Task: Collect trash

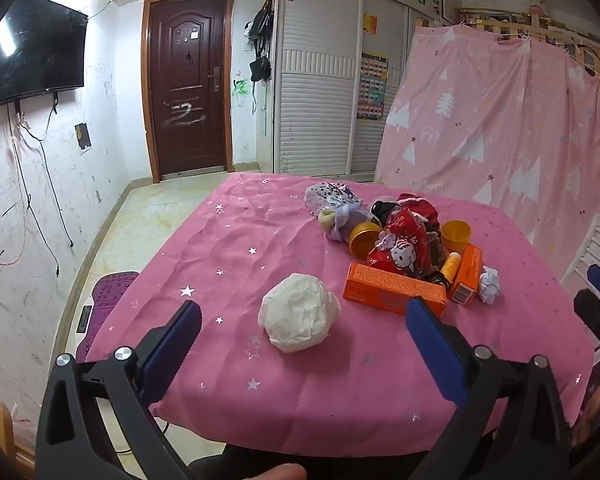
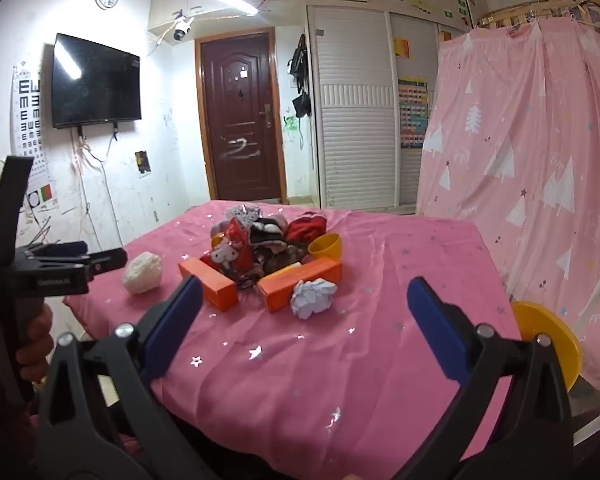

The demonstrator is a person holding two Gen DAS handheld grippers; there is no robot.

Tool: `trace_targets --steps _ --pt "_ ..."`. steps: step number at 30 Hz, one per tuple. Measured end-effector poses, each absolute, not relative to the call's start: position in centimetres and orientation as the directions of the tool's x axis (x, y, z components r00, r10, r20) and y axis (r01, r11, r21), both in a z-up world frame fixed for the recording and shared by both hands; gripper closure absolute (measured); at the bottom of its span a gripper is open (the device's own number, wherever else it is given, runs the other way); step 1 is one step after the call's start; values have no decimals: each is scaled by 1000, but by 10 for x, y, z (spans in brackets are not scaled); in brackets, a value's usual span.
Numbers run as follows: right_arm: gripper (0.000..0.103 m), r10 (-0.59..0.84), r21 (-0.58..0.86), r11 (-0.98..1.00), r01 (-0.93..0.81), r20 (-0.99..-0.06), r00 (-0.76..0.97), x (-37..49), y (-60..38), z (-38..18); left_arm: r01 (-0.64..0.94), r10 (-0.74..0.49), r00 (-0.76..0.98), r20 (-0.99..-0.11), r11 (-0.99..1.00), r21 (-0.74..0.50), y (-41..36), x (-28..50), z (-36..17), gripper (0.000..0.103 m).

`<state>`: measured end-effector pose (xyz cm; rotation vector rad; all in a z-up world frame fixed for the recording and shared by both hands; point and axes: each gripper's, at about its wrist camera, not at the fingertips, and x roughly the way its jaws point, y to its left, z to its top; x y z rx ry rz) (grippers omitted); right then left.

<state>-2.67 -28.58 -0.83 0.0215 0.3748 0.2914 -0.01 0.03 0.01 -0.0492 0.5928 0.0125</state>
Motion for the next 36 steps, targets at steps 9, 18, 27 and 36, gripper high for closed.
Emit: trace_targets --steps 9,18,27,36 --pt "4 287 76 957 -279 -356 889 -27 -286 -8 -25 -4 826 -563 999 -44 0 0 0 8" --pt "4 287 74 957 -280 -355 890 -28 -285 -8 -23 -5 827 -562 999 -43 -1 0 0 8" --pt "5 284 73 958 -276 -354 891 -28 -285 -5 -20 -9 827 -562 999 -45 -4 -2 0 8" --pt "4 282 72 959 -274 -352 893 -29 -285 -6 -19 -11 827 -562 999 -47 -1 -2 1 8"
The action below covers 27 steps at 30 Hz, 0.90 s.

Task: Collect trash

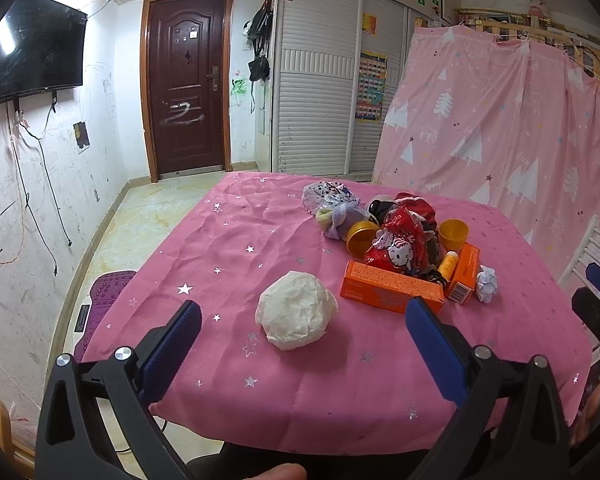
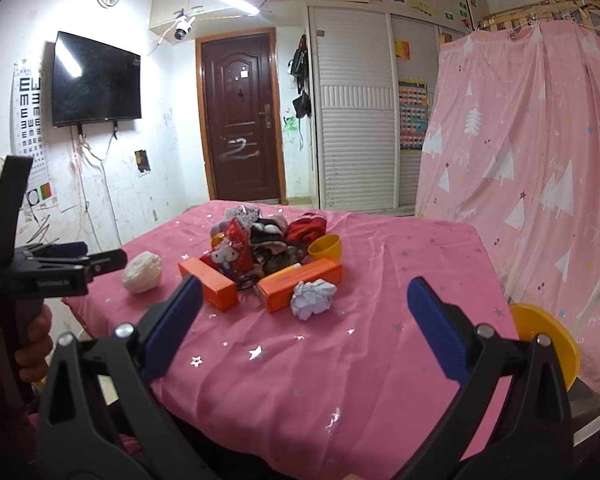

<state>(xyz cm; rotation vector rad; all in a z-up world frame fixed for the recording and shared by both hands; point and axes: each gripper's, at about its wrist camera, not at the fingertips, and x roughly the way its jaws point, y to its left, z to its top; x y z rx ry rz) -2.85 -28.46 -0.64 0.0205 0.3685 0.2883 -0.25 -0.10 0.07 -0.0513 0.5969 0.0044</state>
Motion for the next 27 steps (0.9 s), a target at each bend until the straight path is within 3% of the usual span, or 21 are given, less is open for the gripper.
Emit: trace_targets --steps 27 --pt "4 280 68 959 -275 -354 892 -28 -284 -6 -20 -8 828 -560 999 -44 -2 -3 2 8"
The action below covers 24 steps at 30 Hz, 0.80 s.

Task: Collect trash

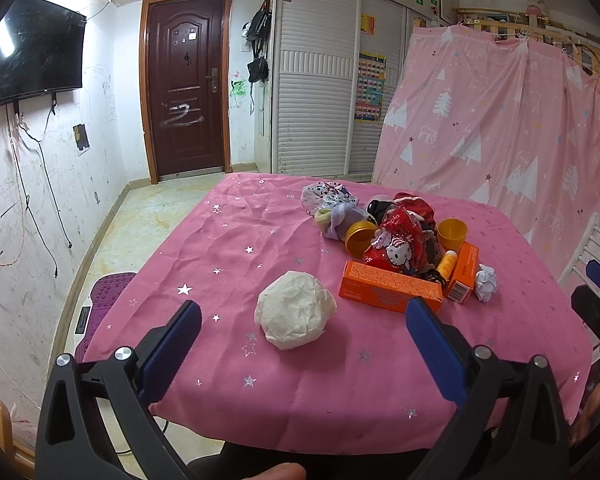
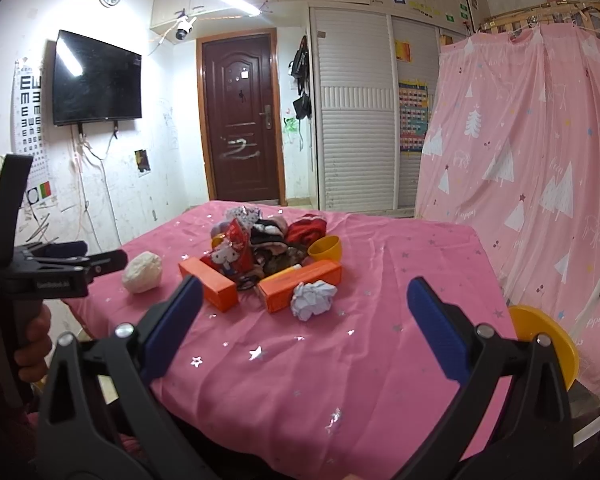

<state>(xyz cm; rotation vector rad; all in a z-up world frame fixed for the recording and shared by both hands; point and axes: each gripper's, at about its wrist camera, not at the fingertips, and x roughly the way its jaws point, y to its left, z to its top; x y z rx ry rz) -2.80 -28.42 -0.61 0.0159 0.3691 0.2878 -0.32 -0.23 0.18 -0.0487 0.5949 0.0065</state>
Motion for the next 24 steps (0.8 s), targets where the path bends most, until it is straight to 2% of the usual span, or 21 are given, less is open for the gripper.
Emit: trace_targets --steps 24 --pt "4 281 64 959 -277 -354 892 -29 -284 -7 -20 -8 828 -561 999 -43 -3 -3 2 8"
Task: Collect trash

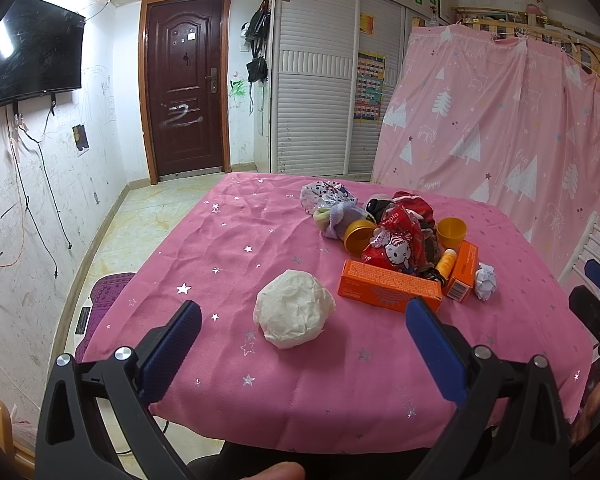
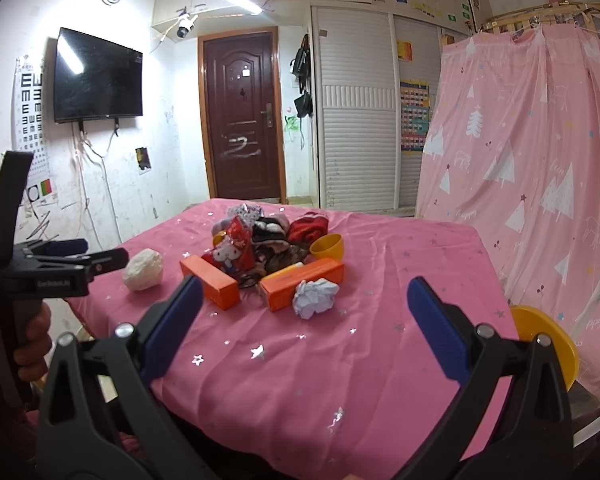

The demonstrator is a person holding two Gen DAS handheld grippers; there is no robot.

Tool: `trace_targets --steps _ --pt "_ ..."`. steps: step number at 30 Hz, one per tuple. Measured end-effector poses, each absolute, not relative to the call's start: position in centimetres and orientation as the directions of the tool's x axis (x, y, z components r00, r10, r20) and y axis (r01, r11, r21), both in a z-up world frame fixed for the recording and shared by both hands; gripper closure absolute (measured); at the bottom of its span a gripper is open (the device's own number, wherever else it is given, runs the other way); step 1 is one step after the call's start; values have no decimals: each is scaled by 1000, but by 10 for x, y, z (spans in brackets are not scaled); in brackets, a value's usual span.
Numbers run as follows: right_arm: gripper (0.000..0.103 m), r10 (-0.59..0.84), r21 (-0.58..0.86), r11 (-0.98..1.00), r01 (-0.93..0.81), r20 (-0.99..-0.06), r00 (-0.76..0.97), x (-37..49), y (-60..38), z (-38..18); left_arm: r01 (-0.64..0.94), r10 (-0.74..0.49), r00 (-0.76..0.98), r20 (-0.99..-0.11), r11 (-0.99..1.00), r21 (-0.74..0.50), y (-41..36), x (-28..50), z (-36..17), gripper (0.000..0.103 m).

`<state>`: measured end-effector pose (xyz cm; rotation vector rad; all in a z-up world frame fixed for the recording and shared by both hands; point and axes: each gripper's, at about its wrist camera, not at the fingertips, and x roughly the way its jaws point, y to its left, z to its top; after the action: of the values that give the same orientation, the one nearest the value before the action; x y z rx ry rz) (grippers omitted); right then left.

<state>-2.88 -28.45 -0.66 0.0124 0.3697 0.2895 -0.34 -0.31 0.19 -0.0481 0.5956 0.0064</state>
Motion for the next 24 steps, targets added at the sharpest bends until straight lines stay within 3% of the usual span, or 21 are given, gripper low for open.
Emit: trace_targets --steps 10,24 --pt "4 275 58 960 -273 -362 891 -30 -282 -11 -17 -9 827 -562 999 -42 -4 -4 1 8" --pt "4 258 144 966 -215 -487 834 10 -288 -33 51 -68 777 -626 998 -45 9 43 -20 9"
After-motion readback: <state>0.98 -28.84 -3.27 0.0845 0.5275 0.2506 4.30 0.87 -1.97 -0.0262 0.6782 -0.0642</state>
